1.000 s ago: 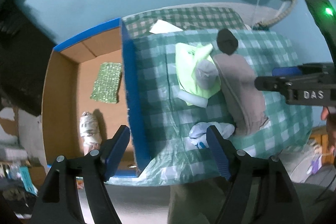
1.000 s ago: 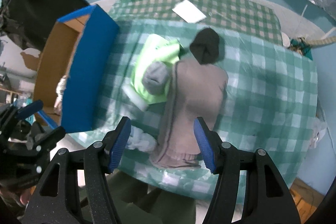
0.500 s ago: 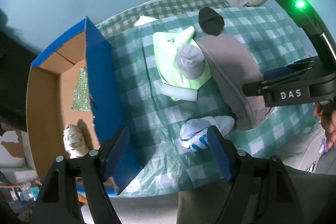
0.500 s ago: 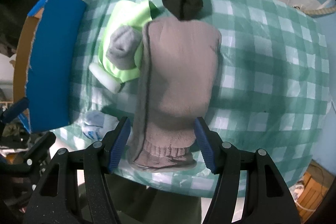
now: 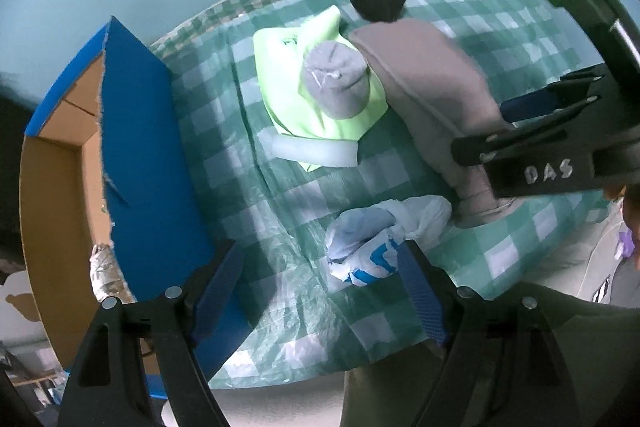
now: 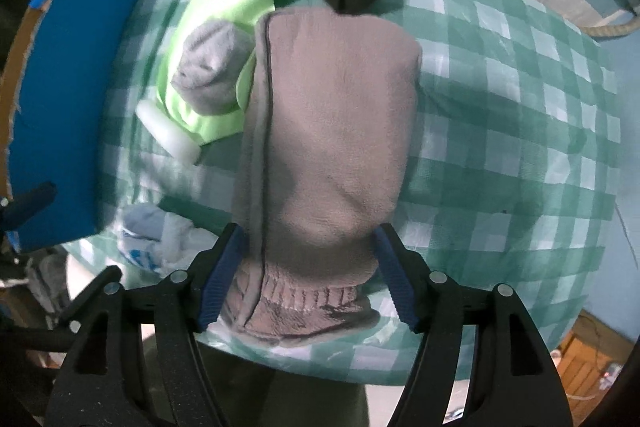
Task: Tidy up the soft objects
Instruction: 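Grip ribbed cuff of pink fleece item with right tool while left grips white plastic bag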
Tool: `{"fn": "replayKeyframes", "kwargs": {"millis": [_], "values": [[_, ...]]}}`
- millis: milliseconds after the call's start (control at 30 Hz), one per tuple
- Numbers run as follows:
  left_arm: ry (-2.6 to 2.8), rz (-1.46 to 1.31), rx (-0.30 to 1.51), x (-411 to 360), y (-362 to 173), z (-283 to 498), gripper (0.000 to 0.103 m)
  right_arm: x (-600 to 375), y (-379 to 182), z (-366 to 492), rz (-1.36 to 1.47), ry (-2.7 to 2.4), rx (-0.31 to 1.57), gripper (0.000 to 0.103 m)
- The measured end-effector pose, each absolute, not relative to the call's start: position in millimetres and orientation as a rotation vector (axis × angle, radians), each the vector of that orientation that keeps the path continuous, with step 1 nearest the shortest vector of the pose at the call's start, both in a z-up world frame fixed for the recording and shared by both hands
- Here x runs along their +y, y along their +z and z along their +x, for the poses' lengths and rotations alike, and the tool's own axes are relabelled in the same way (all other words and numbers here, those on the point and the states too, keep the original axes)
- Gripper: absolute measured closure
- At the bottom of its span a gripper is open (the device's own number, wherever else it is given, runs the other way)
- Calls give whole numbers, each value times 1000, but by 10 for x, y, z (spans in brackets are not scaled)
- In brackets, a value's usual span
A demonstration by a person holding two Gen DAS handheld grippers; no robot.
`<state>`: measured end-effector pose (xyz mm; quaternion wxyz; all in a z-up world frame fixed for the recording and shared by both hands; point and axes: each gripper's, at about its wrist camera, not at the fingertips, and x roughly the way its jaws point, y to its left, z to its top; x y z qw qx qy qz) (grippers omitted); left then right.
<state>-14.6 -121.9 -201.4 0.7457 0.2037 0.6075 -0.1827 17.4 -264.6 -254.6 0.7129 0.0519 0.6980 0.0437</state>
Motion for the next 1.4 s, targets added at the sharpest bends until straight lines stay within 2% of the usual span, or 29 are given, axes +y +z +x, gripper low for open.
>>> {"fn": "replayKeyframes", "kwargs": {"millis": [300,367,467,567,733,833,867,900,933,1100,1400], "values": [[-438,503,1357,-1317,-2202,-127,22,-2570,-2736,173,-30,105,1570,34],[-446,510,1363,-1327,-2236,-118,22,-2584,-2722,161,-46,114,1567,51],[-454,520,1372,-1339,-2272,-109,22,-2696,-2688,116,-60,128,1557,66],[-465,520,1382,-1349,-2301,-100,22,-2814,-2669,63,-74,140,1559,73],[-497,532,1383,-1397,-2318,-87,21,-3147,-2647,-48,-88,123,1565,73],[-526,555,1388,-1444,-2327,-94,21,-3325,-2625,-72,-28,122,1557,57],[-534,564,1390,-1459,-2329,-97,20,-3395,-2604,-104,3,127,1547,43],[-546,571,1388,-1473,-2326,-103,17,-3451,-2580,-114,30,122,1536,36],[-558,578,1385,-1487,-2320,-113,17,-3483,-2555,-109,40,108,1525,33],[-599,609,1375,-1552,-2296,-155,16,-3594,-2467,-89,131,92,1509,33],[-618,661,1384,-1707,-2458,-130,16,-3620,-2569,-51,102,88,1571,31]]}}
